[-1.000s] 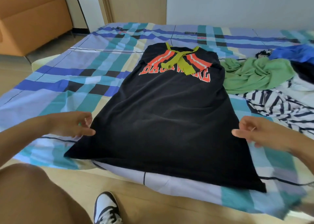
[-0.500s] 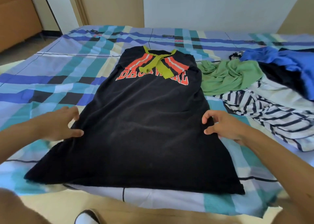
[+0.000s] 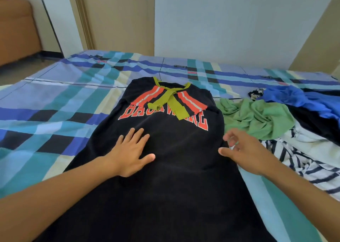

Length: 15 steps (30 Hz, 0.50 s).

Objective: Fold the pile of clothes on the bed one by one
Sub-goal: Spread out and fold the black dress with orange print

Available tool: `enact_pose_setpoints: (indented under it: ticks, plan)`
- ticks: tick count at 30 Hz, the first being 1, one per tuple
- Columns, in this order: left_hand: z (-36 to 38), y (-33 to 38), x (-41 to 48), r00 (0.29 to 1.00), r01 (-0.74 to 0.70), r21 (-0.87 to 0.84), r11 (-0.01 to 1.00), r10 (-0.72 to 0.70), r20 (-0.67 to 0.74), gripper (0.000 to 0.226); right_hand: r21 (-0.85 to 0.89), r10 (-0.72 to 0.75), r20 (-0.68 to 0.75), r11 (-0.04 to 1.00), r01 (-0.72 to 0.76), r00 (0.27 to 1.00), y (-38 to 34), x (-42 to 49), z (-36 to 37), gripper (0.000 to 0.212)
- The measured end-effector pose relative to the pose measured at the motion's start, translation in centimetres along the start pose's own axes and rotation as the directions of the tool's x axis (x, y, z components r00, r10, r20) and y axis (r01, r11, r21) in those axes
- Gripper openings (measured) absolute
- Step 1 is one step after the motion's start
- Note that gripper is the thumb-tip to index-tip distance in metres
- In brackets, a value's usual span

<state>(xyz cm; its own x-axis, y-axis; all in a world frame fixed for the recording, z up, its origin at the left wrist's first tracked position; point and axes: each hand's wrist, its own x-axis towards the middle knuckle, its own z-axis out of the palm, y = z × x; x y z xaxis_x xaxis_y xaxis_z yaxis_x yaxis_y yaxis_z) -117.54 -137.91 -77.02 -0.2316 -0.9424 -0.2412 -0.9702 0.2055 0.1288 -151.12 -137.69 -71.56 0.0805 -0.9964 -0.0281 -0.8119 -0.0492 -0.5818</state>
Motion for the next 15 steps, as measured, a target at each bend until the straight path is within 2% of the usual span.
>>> enact_pose_setpoints:
  ticks: [3,7,13,15]
  plan:
    - [0.0,-1.0,3.2,0.998,-0.005,-0.018,1.000,0.004,-0.061,0.103,0.008,-0.070,-0.026,0.998,0.070,0.997,-1.7,5.3,1.0,0.034]
    - [-2.0,-2.9,8.4,0.930,-0.085,0.004,0.996,0.081,-0.358,0.086,-0.070,-0.166,-0.054,0.984,0.162,0.985,-3.2,13.9,1.4,0.041]
    - [-6.6,-6.9,19.7,0.870,-0.061,-0.004,0.998,0.052,-0.491,0.077,-0.187,-0.075,-0.109,0.981,0.054,0.991,-2.9,26.2,0.9,0.059]
    - [-7.7,-8.4,23.6,0.867,-0.031,0.018,0.999,0.036,-0.496,0.063,-0.222,-0.037,-0.091,0.975,0.016,0.995,-2.1,29.2,1.2,0.066]
